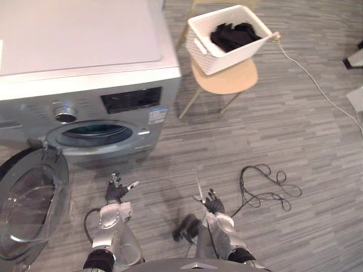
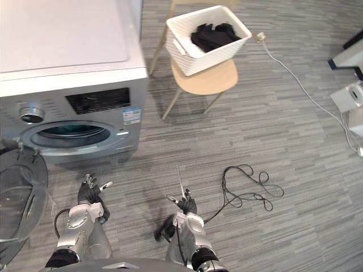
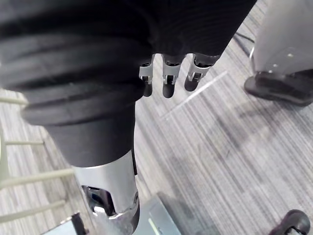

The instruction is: Pick up the laundry basket with both hands and put the clothes into the washing machine.

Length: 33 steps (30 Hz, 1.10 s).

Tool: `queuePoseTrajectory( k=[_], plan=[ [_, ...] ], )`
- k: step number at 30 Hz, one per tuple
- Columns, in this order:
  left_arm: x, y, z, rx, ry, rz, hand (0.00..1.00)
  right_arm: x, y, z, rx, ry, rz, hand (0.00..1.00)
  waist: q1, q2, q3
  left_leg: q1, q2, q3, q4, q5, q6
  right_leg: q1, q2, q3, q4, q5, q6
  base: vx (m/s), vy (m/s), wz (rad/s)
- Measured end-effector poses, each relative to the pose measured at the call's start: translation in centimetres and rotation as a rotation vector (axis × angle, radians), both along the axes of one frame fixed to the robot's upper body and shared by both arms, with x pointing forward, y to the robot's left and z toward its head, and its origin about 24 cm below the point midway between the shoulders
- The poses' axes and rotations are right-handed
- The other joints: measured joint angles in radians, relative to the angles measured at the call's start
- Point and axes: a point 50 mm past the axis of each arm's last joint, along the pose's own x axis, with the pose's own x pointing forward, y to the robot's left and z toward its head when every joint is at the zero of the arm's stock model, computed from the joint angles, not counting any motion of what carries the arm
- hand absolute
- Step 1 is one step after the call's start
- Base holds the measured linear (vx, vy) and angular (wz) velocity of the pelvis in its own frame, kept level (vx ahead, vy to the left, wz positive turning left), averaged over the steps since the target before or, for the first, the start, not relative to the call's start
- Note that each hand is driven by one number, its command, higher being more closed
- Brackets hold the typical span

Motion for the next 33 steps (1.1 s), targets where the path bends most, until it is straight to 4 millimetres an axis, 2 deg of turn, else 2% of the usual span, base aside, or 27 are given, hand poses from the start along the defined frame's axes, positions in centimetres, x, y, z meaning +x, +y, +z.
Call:
queuePoseTrajectory(
  k=[2, 3, 4, 6, 7, 9, 10, 12, 13, 14, 15, 16, 18, 19, 21, 22, 23, 24, 25, 26, 27, 28, 29, 30, 31, 32, 33],
  plan=[
    [-0.1, -0.1, -0.1, -0.013, 0.005, 0.006, 0.00, 0.6, -0.3, 0.7, 0.000, -0.038, -0.014, 0.00, -0.010, 0.014, -0.004, 0.015, 0.022, 0.023, 0.001, 0.023, -0.018, -0.007, 0.036, 0.017, -0.020, -0.024, 0.096, -0.11, -0.236, -0.76],
    [-0.4, -0.5, -0.6, -0.034, 0.026, 0.011, 0.00, 0.8, -0.9, 1.1, -0.008, -0.063, -0.035, 0.00, -0.018, 0.041, -0.018, 0.024, 0.040, 0.029, -0.030, 0.048, -0.022, -0.024, 0.068, 0.036, -0.025, -0.022, 0.106, -0.13, -0.258, -0.75],
    [-1.0, -1.1, -0.9, -0.068, 0.040, 0.021, 0.00, 0.6, -1.8, 1.9, -0.031, -0.104, -0.070, 0.00, -0.037, 0.064, -0.033, 0.080, 0.048, 0.068, -0.096, 0.093, -0.016, -0.032, 0.097, 0.065, -0.020, -0.029, 0.092, -0.12, -0.241, -0.75],
    [-1.4, -2.1, -1.2, -0.115, 0.047, 0.028, 0.00, 0.3, -2.8, 2.6, -0.063, -0.139, -0.088, 0.00, -0.057, 0.081, -0.045, 0.144, 0.043, 0.093, -0.157, 0.121, -0.026, -0.033, 0.118, 0.090, -0.003, -0.042, 0.073, -0.11, -0.283, -0.68],
    [-1.4, -2.6, -1.0, -0.159, 0.038, 0.040, 0.00, 0.4, -3.2, 3.3, -0.100, -0.174, -0.082, 0.00, -0.064, 0.086, -0.052, 0.187, 0.034, 0.080, -0.189, 0.086, -0.062, -0.040, 0.142, 0.125, -0.002, -0.046, 0.061, -0.12, -0.293, -1.04],
    [-1.9, -2.7, -1.0, -0.196, 0.026, 0.056, 0.00, 0.5, -3.5, 4.2, -0.133, -0.220, -0.083, 0.00, -0.060, 0.088, -0.064, 0.225, 0.021, 0.014, -0.200, 0.011, -0.048, -0.040, 0.183, 0.186, -0.010, -0.052, 0.031, -0.07, -0.189, -1.27],
    [-2.2, -2.6, -1.1, -0.219, 0.028, 0.067, 0.00, 0.7, -3.6, 4.8, -0.148, -0.245, -0.089, 0.00, -0.057, 0.092, -0.074, 0.239, 0.004, -0.084, -0.178, -0.080, -0.001, -0.038, 0.216, 0.241, -0.019, -0.052, 0.006, -0.03, -0.114, -1.15],
    [-2.6, -2.7, -1.1, -0.236, 0.024, 0.077, 0.00, 1.2, -3.5, 5.7, -0.148, -0.294, -0.090, 0.00, -0.046, 0.107, -0.083, 0.238, -0.022, -0.203, -0.119, -0.144, 0.040, -0.037, 0.255, 0.308, -0.032, -0.055, -0.020, 0.00, -0.063, -1.30],
    [-3.0, -3.1, -1.1, -0.245, 0.024, 0.063, 0.00, 1.9, -3.7, 6.5, -0.159, -0.332, -0.095, 0.00, -0.046, 0.121, -0.090, 0.216, -0.077, -0.268, -0.020, -0.153, 0.037, -0.028, 0.271, 0.351, -0.047, -0.053, -0.027, 0.05, 0.000, -1.24],
    [-3.0, -3.5, -0.9, -0.257, 0.013, 0.049, 0.00, 2.4, -3.8, 7.3, -0.165, -0.366, -0.107, 0.00, -0.048, 0.129, -0.099, 0.201, -0.143, -0.297, 0.054, -0.184, 0.065, -0.017, 0.271, 0.372, -0.062, -0.046, -0.038, 0.07, 0.007, -0.81],
    [-3.0, -3.4, -0.7, -0.260, 0.002, 0.048, 0.00, 2.6, -3.7, 7.8, -0.162, -0.389, -0.111, 0.00, -0.048, 0.128, -0.100, 0.198, -0.161, -0.314, 0.068, -0.187, 0.071, -0.008, 0.271, 0.381, -0.070, -0.046, -0.038, 0.13, 0.010, -0.46],
    [-2.8, -3.4, -0.2, -0.267, -0.028, 0.042, 0.00, 3.1, -3.4, 8.9, -0.157, -0.439, -0.123, 0.00, -0.037, 0.128, -0.102, 0.193, -0.198, -0.335, 0.086, -0.198, 0.065, 0.003, 0.272, 0.404, -0.087, -0.046, -0.039, 0.16, 0.028, -0.24],
    [-2.5, -3.5, 0.3, -0.283, -0.059, 0.037, 0.00, 4.8, -2.8, 10.9, -0.140, -0.535, -0.123, 0.00, -0.027, 0.135, -0.109, 0.149, -0.273, -0.338, 0.097, -0.260, 0.033, 0.008, 0.266, 0.432, -0.123, -0.038, -0.039, 0.13, 0.058, -0.19],
    [-2.1, -3.6, 0.6, -0.289, -0.077, 0.030, 0.00, 6.1, -2.3, 12.2, -0.130, -0.585, -0.116, 0.00, -0.011, 0.142, -0.111, 0.112, -0.335, -0.336, 0.090, -0.272, 0.031, 0.019, 0.262, 0.448, -0.155, -0.028, -0.034, 0.14, 0.113, -0.12],
    [-2.1, -3.6, 0.9, -0.294, -0.092, 0.032, 0.00, 7.4, -1.5, 13.7, -0.115, -0.648, -0.111, 0.00, 0.017, 0.152, -0.116, 0.074, -0.409, -0.331, 0.000, -0.250, 0.020, 0.048, 0.254, 0.451, -0.184, -0.029, -0.012, 0.24, 0.206, -0.25],
    [-2.1, -3.4, 0.8, -0.289, -0.090, 0.030, 0.00, 8.1, -0.6, 14.6, -0.101, -0.682, -0.094, 0.00, 0.048, 0.147, -0.122, 0.103, -0.428, -0.302, -0.044, -0.205, 0.064, 0.052, 0.243, 0.473, -0.160, -0.051, 0.021, 0.25, 0.173, -0.33],
    [-2.2, -3.1, 0.8, -0.280, -0.086, 0.036, 0.00, 8.3, 0.1, 15.1, -0.090, -0.698, -0.081, 0.00, 0.050, 0.137, -0.124, 0.119, -0.433, -0.287, -0.049, -0.208, 0.059, 0.060, 0.243, 0.476, -0.162, -0.056, 0.028, 0.30, 0.130, -0.23],
    [-2.4, -2.8, 0.7, -0.271, -0.081, 0.038, 0.00, 8.5, 1.2, 16.1, -0.065, -0.741, -0.057, 0.00, 0.056, 0.134, -0.126, 0.118, -0.428, -0.288, -0.005, -0.229, 0.065, 0.095, 0.244, 0.475, -0.201, -0.035, 0.030, 0.33, 0.137, -0.01],
    [-2.5, -2.5, 0.7, -0.266, -0.078, 0.052, 0.00, 8.7, 2.3, 16.6, -0.044, -0.763, -0.027, 0.00, 0.065, 0.131, -0.124, 0.114, -0.409, -0.283, 0.069, -0.251, 0.092, 0.131, 0.246, 0.483, -0.218, -0.013, 0.057, 0.32, 0.162, -0.09],
    [-2.6, -2.2, 0.6, -0.263, -0.076, 0.065, 0.00, 8.8, 2.8, 16.6, -0.035, -0.763, -0.014, 0.00, 0.069, 0.130, -0.124, 0.115, -0.400, -0.277, 0.106, -0.263, 0.104, 0.137, 0.251, 0.487, -0.192, -0.011, 0.063, 0.29, 0.161, -0.24],
    [-2.7, -2.1, 0.6, -0.269, -0.077, 0.077, 0.00, 8.7, 3.4, 16.5, -0.025, -0.759, 0.004, 0.00, 0.071, 0.132, -0.125, 0.146, -0.393, -0.275, 0.120, -0.301, 0.110, 0.112, 0.255, 0.492, -0.083, -0.019, 0.100, 0.27, 0.140, -0.30],
    [-3.4, -2.0, 0.6, -0.263, -0.071, 0.085, 0.00, 8.5, 3.8, 16.2, -0.015, -0.752, 0.013, 0.00, 0.065, 0.136, -0.131, 0.213, -0.385, -0.272, 0.086, -0.401, 0.076, 0.049, 0.247, 0.511, 0.128, -0.016, 0.206, 0.30, 0.113, -0.07],
    [-3.4, -1.8, 0.5, -0.228, -0.056, 0.055, 0.00, 7.9, 3.8, 15.4, -0.017, -0.724, 0.010, 0.00, 0.059, 0.099, -0.136, 0.244, -0.397, -0.274, 0.101, -0.423, 0.076, -0.024, 0.209, 0.530, 0.352, 0.029, 0.267, 0.28, 0.071, 0.17],
    [-3.5, -1.7, 0.4, -0.216, -0.047, 0.037, 0.00, 7.5, 3.7, 14.8, -0.023, -0.704, 0.011, 0.00, 0.055, 0.081, -0.144, 0.260, -0.408, -0.286, 0.100, -0.427, 0.079, -0.054, 0.187, 0.518, 0.446, 0.056, 0.268, 0.35, -0.028, 0.68],
    [-3.6, -1.6, 0.3, -0.199, -0.035, 0.013, 0.00, 6.5, 3.2, 13.7, -0.036, -0.663, 0.001, 0.00, 0.038, 0.067, -0.149, 0.296, -0.426, -0.331, 0.087, -0.432, 0.087, -0.071, 0.144, 0.451, 0.568, 0.076, 0.258, 0.44, -0.086, 0.89],
    [-3.6, -1.5, 0.4, -0.192, -0.034, 0.016, 0.00, 5.9, 2.7, 12.8, -0.043, -0.632, -0.006, 0.00, 0.028, 0.059, -0.154, 0.349, -0.433, -0.364, 0.045, -0.437, 0.082, -0.071, 0.120, 0.386, 0.623, 0.058, 0.199, 0.44, -0.102, 0.89],
    [-3.6, -1.5, 0.4, -0.188, -0.035, 0.014, 0.00, 5.7, 2.5, 12.6, -0.054, -0.623, -0.012, 0.00, 0.026, 0.060, -0.154, 0.374, -0.433, -0.377, 0.022, -0.435, 0.079, -0.074, 0.113, 0.357, 0.630, 0.042, 0.161, 0.42, -0.122, 0.72]
  ],
)
